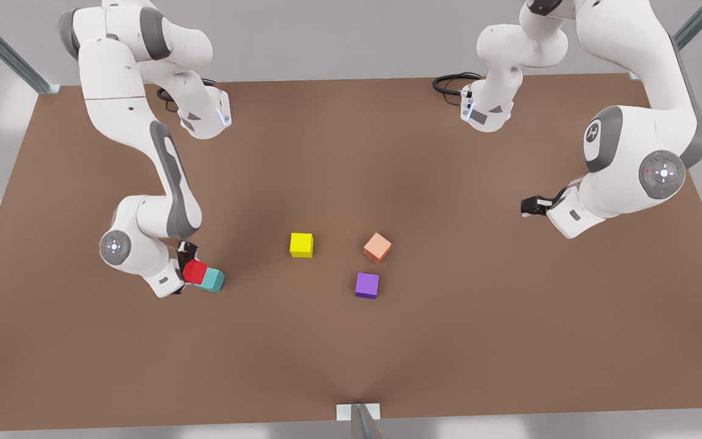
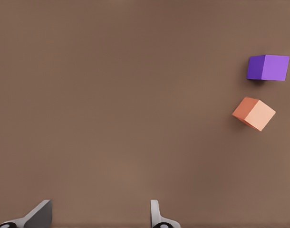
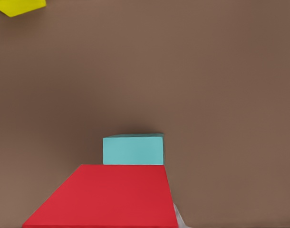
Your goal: Pick up red wooden cube and pass to hand red wooden cube and place in blue wooden cube
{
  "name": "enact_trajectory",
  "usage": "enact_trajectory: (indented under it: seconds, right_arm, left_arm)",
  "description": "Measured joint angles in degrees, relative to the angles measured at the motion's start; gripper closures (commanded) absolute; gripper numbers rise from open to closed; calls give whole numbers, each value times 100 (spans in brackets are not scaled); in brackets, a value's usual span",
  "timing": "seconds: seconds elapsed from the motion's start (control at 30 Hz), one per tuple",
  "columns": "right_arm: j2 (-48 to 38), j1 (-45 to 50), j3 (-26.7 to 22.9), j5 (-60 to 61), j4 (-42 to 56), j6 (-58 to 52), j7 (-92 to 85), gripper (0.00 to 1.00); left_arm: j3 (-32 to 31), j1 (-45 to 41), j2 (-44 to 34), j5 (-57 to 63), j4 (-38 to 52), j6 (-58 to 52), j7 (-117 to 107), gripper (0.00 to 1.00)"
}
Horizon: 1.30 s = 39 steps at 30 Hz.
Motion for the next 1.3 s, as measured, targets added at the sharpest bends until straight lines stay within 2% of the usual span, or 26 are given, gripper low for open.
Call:
enact_trajectory:
  seconds: [0.53, 0.57, 0.6, 1.03, 1.2, 1.3]
  right_arm:
    - [157, 126, 14, 61, -354, 869, 1050, 36]
    - [160, 142, 15, 60, -362, 885, 1090, 16]
    - [165, 150, 16, 51, -365, 902, 1137, 0]
    - [-24, 192, 5, 35, -250, 761, 1545, 0]
    - [-336, 230, 13, 45, 16, 208, 1657, 0]
    - [-591, 249, -14, 40, 590, -663, 1936, 0]
  left_arm:
    - [9, 66, 92, -31, -1, -11, -34, 0]
    - [8, 77, 96, -32, -8, -17, -35, 0]
    - [9, 94, 97, -32, -11, -24, -37, 0]
    - [9, 133, 93, -41, -9, -139, -49, 0]
    - [9, 133, 96, -41, -9, -175, -51, 0]
    - [9, 133, 99, -41, -15, -190, -53, 0]
